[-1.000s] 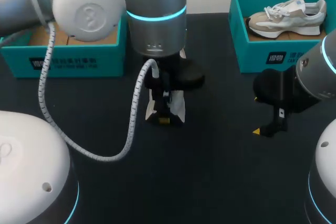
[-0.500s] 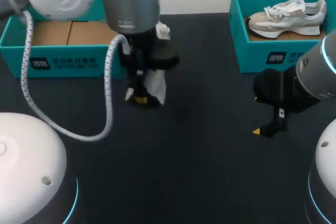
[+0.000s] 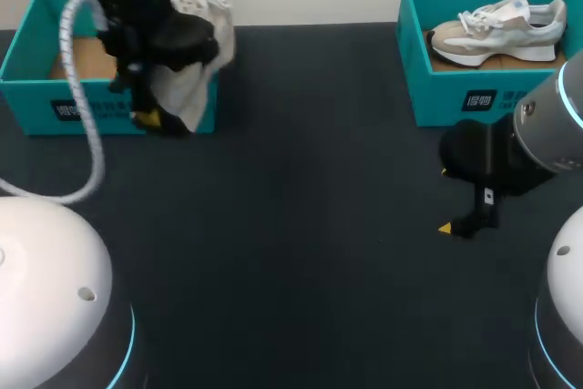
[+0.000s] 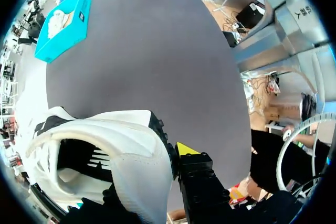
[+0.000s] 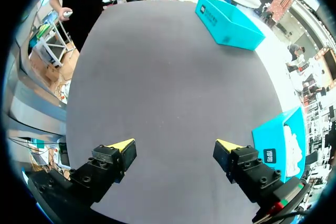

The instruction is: Take the shoe out of the shoebox, open the shoe tongue, remove and reinsert the insole, then place the shoe into the shoebox

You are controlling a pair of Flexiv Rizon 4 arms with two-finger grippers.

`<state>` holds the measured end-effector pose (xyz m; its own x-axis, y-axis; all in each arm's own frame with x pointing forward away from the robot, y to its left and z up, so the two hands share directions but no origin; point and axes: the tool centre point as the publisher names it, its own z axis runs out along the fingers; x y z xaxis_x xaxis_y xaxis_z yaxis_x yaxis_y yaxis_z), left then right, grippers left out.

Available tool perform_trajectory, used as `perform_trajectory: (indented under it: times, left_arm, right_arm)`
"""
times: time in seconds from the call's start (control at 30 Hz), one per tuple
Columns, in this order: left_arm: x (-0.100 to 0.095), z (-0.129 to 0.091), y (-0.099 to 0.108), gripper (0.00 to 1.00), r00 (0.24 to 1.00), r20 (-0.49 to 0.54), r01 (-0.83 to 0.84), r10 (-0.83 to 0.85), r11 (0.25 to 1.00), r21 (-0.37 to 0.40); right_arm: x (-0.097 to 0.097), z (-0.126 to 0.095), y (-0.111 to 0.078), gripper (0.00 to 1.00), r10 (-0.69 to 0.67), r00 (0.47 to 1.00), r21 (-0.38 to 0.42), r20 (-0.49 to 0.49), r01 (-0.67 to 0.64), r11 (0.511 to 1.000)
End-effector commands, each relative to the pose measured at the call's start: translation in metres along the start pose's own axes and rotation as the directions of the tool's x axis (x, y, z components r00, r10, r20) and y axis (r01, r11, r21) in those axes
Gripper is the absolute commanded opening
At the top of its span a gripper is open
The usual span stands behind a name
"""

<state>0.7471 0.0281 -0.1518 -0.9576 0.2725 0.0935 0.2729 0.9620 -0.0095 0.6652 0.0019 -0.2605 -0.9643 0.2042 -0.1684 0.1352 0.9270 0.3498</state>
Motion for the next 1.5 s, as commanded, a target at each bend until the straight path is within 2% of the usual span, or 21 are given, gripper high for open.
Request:
perform_trajectory:
  times: [0.03, 0.37, 0.63, 0.67, 1.27, 1.4, 1.5]
  left_arm:
    - [-0.009, -0.008, 0.086, 0.00, 1.000, 0.005, -0.015, 0.014, 0.997, 0.071]
    - [-0.035, -0.013, 0.170, 0.00, 0.998, 0.016, 0.057, -0.058, 0.997, 0.059]
    - [-0.038, -0.020, 0.221, 0.00, 0.992, 0.012, 0.123, -0.123, 0.992, 0.010]
    - [-0.037, -0.020, 0.224, 0.00, 0.995, 0.010, 0.102, -0.102, 0.995, -0.015]
    - [-0.037, -0.020, 0.224, 0.00, 0.995, 0.010, 0.102, -0.102, 0.995, -0.015]
    - [-0.053, -0.015, 0.243, 0.00, 0.998, -0.014, 0.060, -0.060, 0.997, 0.041]
    - [-0.067, -0.015, 0.258, 0.00, 0.998, -0.006, 0.063, -0.063, 0.997, 0.032]
  right_arm:
    - [0.002, 0.001, 0.000, 1.00, 0.000, 1.000, 0.000, 0.004, 0.000, 1.000]
    - [0.002, 0.001, 0.000, 1.00, 0.000, 1.000, 0.000, 0.004, 0.000, 1.000]
    - [0.002, 0.001, 0.000, 1.00, 0.000, 1.000, 0.000, 0.004, 0.000, 1.000]
    - [0.002, 0.001, 0.000, 1.00, 0.000, 1.000, 0.000, 0.004, 0.000, 1.000]
    - [0.002, 0.001, 0.000, 1.00, 0.000, 1.000, 0.000, 0.004, 0.000, 1.000]
    - [0.002, 0.001, 0.000, 1.00, 0.000, 1.000, 0.000, 0.004, 0.000, 1.000]
    - [0.002, 0.001, 0.000, 1.00, 0.000, 1.000, 0.000, 0.004, 0.000, 1.000]
